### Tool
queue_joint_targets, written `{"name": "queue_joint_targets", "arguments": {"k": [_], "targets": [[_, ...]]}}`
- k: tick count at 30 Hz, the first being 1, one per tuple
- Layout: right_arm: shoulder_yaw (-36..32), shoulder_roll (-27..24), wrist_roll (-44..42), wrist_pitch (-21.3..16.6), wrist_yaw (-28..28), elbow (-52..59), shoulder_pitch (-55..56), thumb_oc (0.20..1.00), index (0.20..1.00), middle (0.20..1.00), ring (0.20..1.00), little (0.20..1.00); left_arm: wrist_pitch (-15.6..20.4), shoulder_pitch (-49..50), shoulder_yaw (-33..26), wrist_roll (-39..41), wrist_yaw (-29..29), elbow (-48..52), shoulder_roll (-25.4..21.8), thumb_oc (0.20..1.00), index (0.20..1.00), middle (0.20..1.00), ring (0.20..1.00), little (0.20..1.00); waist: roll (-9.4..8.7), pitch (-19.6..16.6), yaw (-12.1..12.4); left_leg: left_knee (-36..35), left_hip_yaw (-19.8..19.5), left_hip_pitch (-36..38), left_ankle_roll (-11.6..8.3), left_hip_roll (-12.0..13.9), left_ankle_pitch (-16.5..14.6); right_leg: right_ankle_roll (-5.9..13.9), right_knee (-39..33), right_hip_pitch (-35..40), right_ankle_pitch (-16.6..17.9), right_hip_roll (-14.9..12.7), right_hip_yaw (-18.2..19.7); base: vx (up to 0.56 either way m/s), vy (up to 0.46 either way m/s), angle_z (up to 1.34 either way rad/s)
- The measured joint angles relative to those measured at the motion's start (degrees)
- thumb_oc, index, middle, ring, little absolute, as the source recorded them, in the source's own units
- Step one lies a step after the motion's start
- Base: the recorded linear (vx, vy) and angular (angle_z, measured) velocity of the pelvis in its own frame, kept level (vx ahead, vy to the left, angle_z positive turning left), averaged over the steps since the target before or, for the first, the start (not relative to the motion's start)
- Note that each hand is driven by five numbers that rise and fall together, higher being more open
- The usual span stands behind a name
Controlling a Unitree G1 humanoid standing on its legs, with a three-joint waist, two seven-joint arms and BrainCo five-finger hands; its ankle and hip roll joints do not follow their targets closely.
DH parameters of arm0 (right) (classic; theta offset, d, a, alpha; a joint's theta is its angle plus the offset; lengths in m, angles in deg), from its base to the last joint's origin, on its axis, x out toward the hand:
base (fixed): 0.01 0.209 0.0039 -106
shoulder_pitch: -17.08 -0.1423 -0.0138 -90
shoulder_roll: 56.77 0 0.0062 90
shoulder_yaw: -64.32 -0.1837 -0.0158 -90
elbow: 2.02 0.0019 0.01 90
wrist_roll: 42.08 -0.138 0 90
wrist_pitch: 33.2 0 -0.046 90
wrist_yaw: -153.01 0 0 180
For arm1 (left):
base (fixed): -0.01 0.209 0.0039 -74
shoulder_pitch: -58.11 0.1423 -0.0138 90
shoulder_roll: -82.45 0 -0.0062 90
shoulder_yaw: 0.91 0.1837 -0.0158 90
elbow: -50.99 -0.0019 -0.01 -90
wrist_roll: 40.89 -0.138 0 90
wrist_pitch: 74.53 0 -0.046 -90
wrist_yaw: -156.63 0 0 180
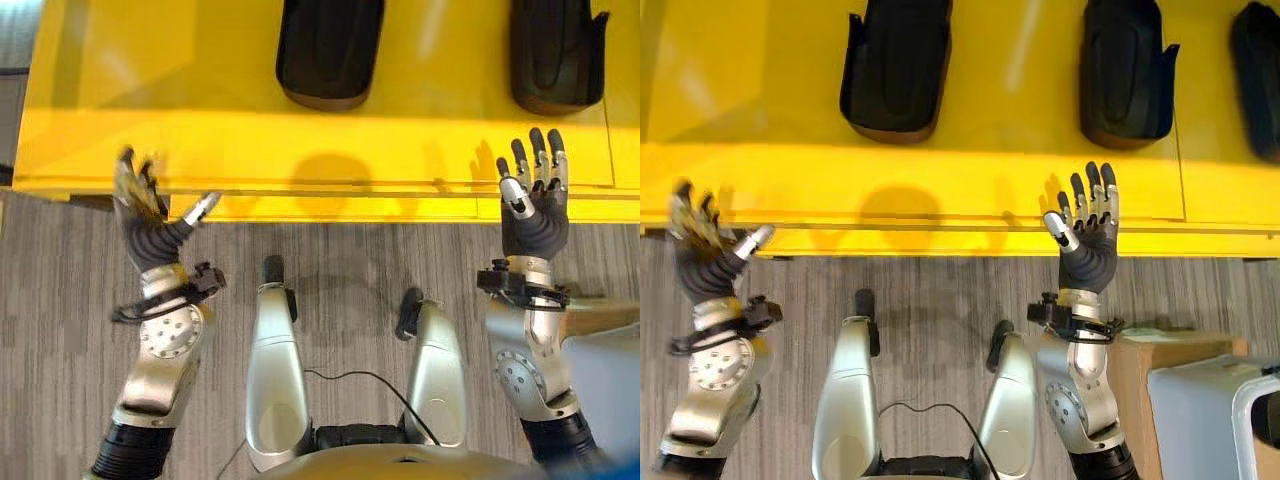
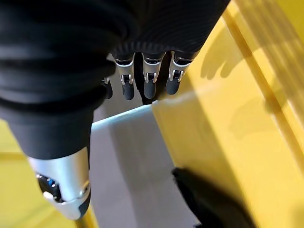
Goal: Move parts from the plastic box to the shelf.
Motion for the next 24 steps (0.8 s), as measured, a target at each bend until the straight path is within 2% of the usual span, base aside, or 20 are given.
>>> {"name": "queue_joint_targets", "arguments": {"k": [1,2,4,10,13,16,20,24], "targets": [[0.2,-0.3,0.0,0.0,-0.1,0.7,0.9,1.0,1.0,1.0,1.0,1.0,1.6,-3.3,-0.7,0.3,0.9,1.0,-0.8,1.0,1.0,1.0,1.0,1.0,0.08,0.0,-0.6,-0.1,0.6,0.8,0.01,0.5,-0.1,-0.63,-0.7,0.7,0.9,0.2,-0.1,0.01,-0.013,-0.33],[0.4,-1.2,-0.1,-0.1,-0.5,1.7,2.2,1.0,1.0,1.0,1.0,1.0,3.0,-4.9,-1.9,1.9,1.8,2.0,-0.7,1.0,1.0,1.0,1.0,1.0,0.38,0.0,-1.3,0.0,0.9,1.4,-0.28,0.4,-0.5,-0.25,-1.7,1.4,1.6,-0.1,0.0,0.01,-0.01,-0.23],[0.4,-2.3,-0.3,-0.1,-1.1,1.8,3.2,1.0,1.0,1.0,1.0,1.0,4.3,-4.5,-2.8,3.5,2.1,2.5,-0.1,1.0,1.0,1.0,1.0,1.0,1.38,0.0,-1.6,-0.2,1.2,1.9,-0.08,0.7,-0.6,-0.55,-3.9,2.3,3.0,0.6,-0.3,-0.04,-0.004,-0.19],[0.4,-2.3,-1.1,-0.1,-1.8,2.5,2.8,1.0,1.0,1.0,1.0,1.0,4.5,-1.1,-4.5,9.5,3.0,2.6,3.9,1.0,1.0,1.0,1.0,1.0,1.67,0.0,-1.9,0.0,2.1,2.0,-0.05,0.6,-1.0,-0.48,-4.7,2.5,3.7,0.2,-0.5,0.01,-0.005,-0.02],[0.5,-2.3,-1.1,-0.1,-2.1,2.6,2.5,1.0,1.0,1.0,1.0,1.0,4.5,-1.6,-4.5,9.5,3.0,2.6,4.0,1.0,1.0,1.0,1.0,1.0,1.74,0.1,-1.8,-0.1,2.1,2.2,0.11,0.0,-1.1,-0.24,-4.8,3.0,3.7,-0.4,-1.1,0.07,-0.015,0.1],[1.0,-2.8,-1.1,-0.1,-2.1,2.6,1.8,1.0,1.0,1.0,1.0,1.0,4.5,-2.1,-4.5,9.5,3.0,2.8,3.9,1.0,1.0,1.0,1.0,1.0,1.77,0.1,-2.0,0.2,2.2,2.9,0.49,0.0,-2.4,0.0,-4.4,4.1,2.6,-1.0,-1.4,-0.05,0.008,0.05],[1.7,-4.2,-1.1,-0.2,-2.2,2.7,1.3,1.0,1.0,1.0,1.0,1.0,4.7,-4.8,-4.1,9.8,3.0,2.8,3.7,1.0,1.0,1.0,1.0,1.0,2.37,-0.1,-2.1,1.1,2.1,3.2,0.17,-0.2,-2.9,0.34,-4.4,4.7,2.5,-1.0,-1.4,0.04,0.005,0.0],[2.1,-4.3,-1.1,0.0,-2.1,2.4,0.8,1.0,1.0,1.0,1.0,1.0,4.6,-8.7,-1.6,11.7,2.8,-1.3,3.2,1.0,1.0,1.0,1.0,1.0,2.47,0.0,-2.9,2.4,2.2,2.8,0.13,0.0,-3.7,0.23,-4.4,4.5,2.3,-0.9,-1.0,0.02,0.014,-0.07]]}}
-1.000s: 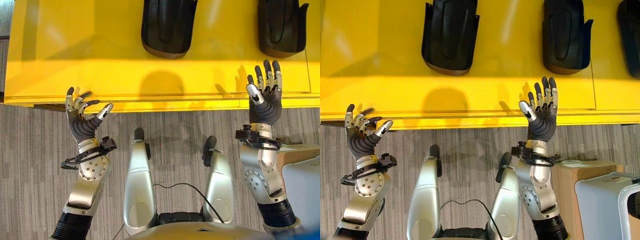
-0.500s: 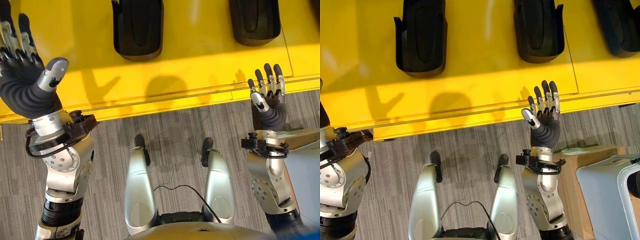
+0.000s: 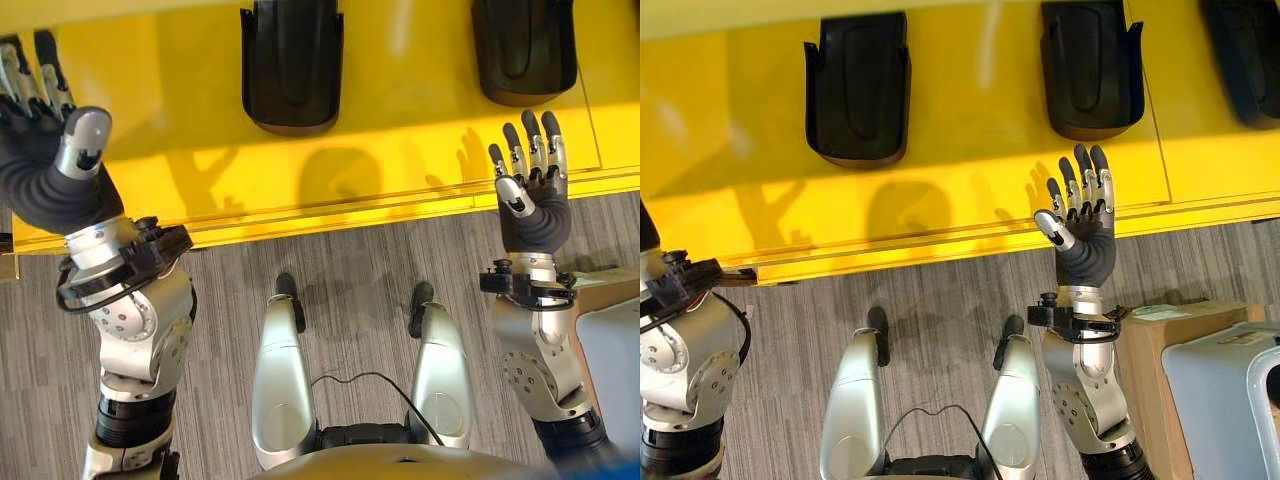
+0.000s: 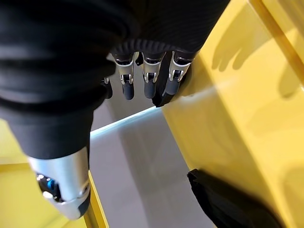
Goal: Move parts from the plastic box to the shelf.
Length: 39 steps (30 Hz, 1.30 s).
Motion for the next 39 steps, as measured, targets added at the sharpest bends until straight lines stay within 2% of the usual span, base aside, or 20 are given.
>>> {"name": "queue_joint_targets", "arguments": {"k": [4,6,17,22,39], "targets": [[-0.1,0.1,0.0,0.6,0.0,-0.2,0.3,1.0,1.0,1.0,1.0,1.0,-0.8,-2.4,1.0,1.8,-0.1,-5.8,-0.2,1.0,1.0,1.0,1.0,1.0,-0.03,0.0,-1.2,1.0,0.5,-0.4,0.22,0.0,-0.4,0.51,0.0,-0.6,0.4,-0.1,0.8,0.01,0.033,-0.06],[-0.1,0.1,-0.1,1.2,0.0,-0.8,0.0,1.0,1.0,1.0,1.0,1.0,-1.5,-4.3,1.5,3.0,-0.1,-10.1,-0.2,1.0,1.0,1.0,1.0,1.0,0.0,0.0,-1.0,1.4,0.4,-0.6,0.25,0.1,-0.4,0.92,0.2,-0.8,0.6,0.0,0.9,0.01,0.01,-0.02],[-0.2,0.7,-0.7,3.2,0.0,-3.0,-0.5,1.0,1.0,1.0,1.0,1.0,-4.9,-6.9,6.5,10.5,2.3,-21.5,-0.4,1.0,1.0,1.0,1.0,1.0,-0.09,-0.1,-2.5,3.1,0.7,-1.6,0.43,0.9,-1.4,0.32,0.0,-1.5,0.8,0.7,1.8,0.01,0.014,-0.04],[-0.2,1.0,-0.7,4.0,0.2,-3.2,-1.3,1.0,1.0,1.0,1.0,1.0,-6.8,-7.0,7.3,11.3,2.3,-26.1,0.3,1.0,1.0,1.0,1.0,1.0,-0.13,-0.1,-3.2,3.7,1.2,-2.8,0.62,1.0,-1.5,0.53,0.2,-2.9,1.2,0.8,2.3,0.01,0.015,-0.05],[-0.1,1.1,-0.7,4.9,0.6,-4.6,-1.8,1.0,1.0,1.0,1.0,1.0,-7.6,-11.2,7.1,11.2,1.2,-33.2,0.9,1.0,1.0,1.0,1.0,1.0,-0.32,-0.2,-3.7,4.9,1.3,-3.6,0.8,1.2,-2.0,0.31,0.5,-3.7,1.3,1.1,3.0,0.0,0.002,-0.01]]}}
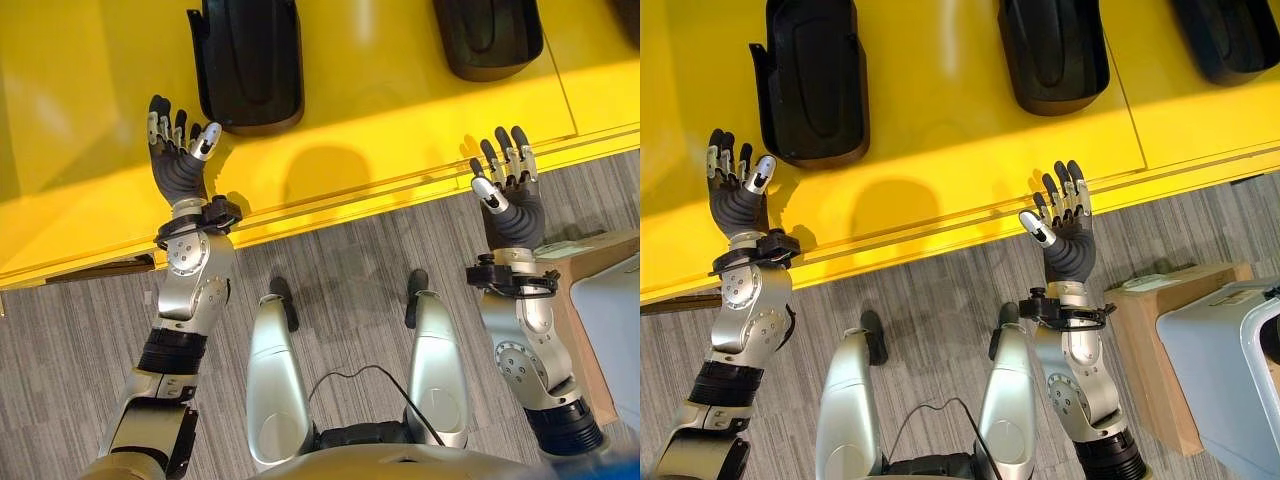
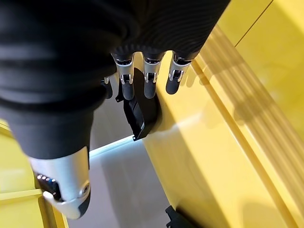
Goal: Move parts from the plastic box to the shelf.
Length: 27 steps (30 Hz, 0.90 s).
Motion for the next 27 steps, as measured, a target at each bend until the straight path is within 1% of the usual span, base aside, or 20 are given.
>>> {"name": "queue_joint_targets", "arguments": {"k": [8,19,22,27], "targets": [[0.1,0.1,0.0,0.0,0.0,0.0,0.2,1.0,1.0,1.0,1.0,1.0,-0.3,-3.4,0.1,-0.1,-0.1,-1.8,0.0,1.0,1.0,1.0,1.0,1.0,-0.16,0.0,-0.3,0.9,0.2,-0.8,0.19,0.6,-0.5,0.13,0.4,-0.7,0.1,0.4,0.0,0.0,0.001,-0.01],[0.0,0.2,0.0,0.0,-0.2,0.0,0.8,1.0,1.0,1.0,1.0,1.0,-1.3,-3.9,0.4,-0.4,0.3,-2.1,0.0,1.0,1.0,1.0,1.0,1.0,-0.49,-0.2,-0.6,1.5,0.4,-0.8,0.25,0.6,-0.7,0.11,0.5,-0.9,0.1,0.6,0.8,0.0,0.0,0.0],[-0.1,1.7,0.0,0.0,-0.6,0.0,1.3,1.0,1.0,1.0,1.0,1.0,-1.4,-4.3,1.2,-0.7,0.3,-2.1,-0.1,1.0,1.0,1.0,1.0,1.0,-0.74,-0.3,-0.6,1.8,0.4,-0.9,0.31,0.7,-0.9,0.1,0.5,-1.0,0.1,0.6,0.9,0.0,0.0,0.0],[-0.1,1.8,-0.1,0.1,-0.7,0.0,1.9,1.0,1.0,1.0,1.0,1.0,-1.4,-4.7,2.3,-1.0,1.0,-2.0,-0.2,1.0,1.0,1.0,1.0,1.0,-1.01,-0.4,-0.6,1.9,0.4,-1.0,0.33,0.7,-0.9,0.1,0.5,-1.0,0.1,0.6,0.9,0.0,0.0,0.0]]}}
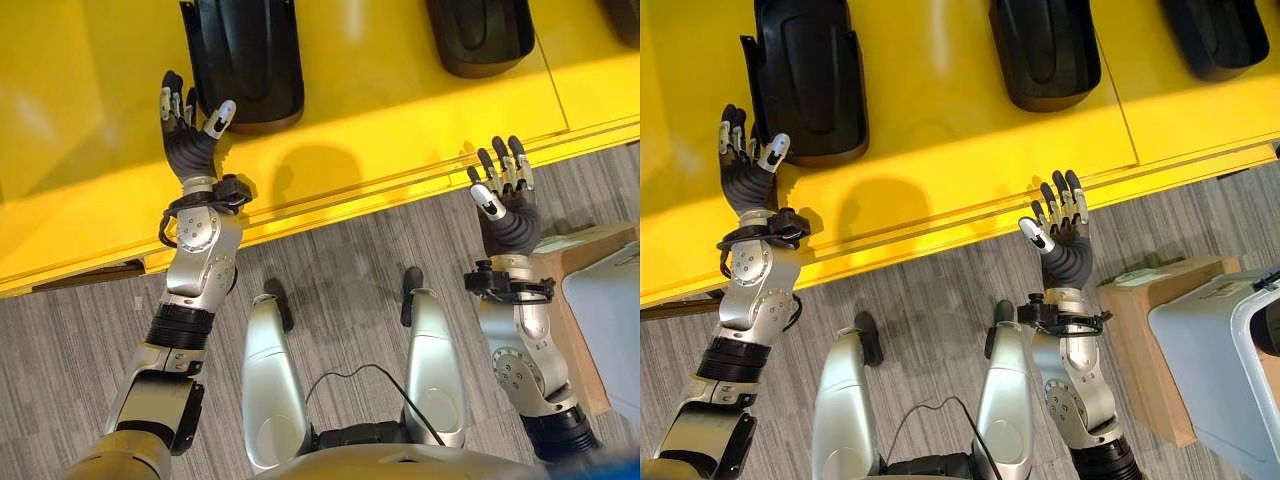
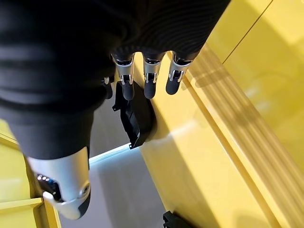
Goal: Move parts from the plastic box to the shelf.
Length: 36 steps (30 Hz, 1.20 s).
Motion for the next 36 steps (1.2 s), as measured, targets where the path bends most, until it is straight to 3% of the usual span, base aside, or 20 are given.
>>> {"name": "queue_joint_targets", "arguments": {"k": [36], "targets": [[0.0,0.0,-0.3,0.0,-1.6,0.0,0.4,1.0,1.0,1.0,1.0,1.0,-1.4,0.0,2.7,-2.4,3.9,0.7,-0.1,1.0,1.0,1.0,1.0,1.0,-0.08,0.0,-1.2,0.3,0.1,0.0,0.07,0.0,-0.1,-0.01,0.1,0.0,0.0,0.0,0.2,0.0,0.0,0.0]]}}
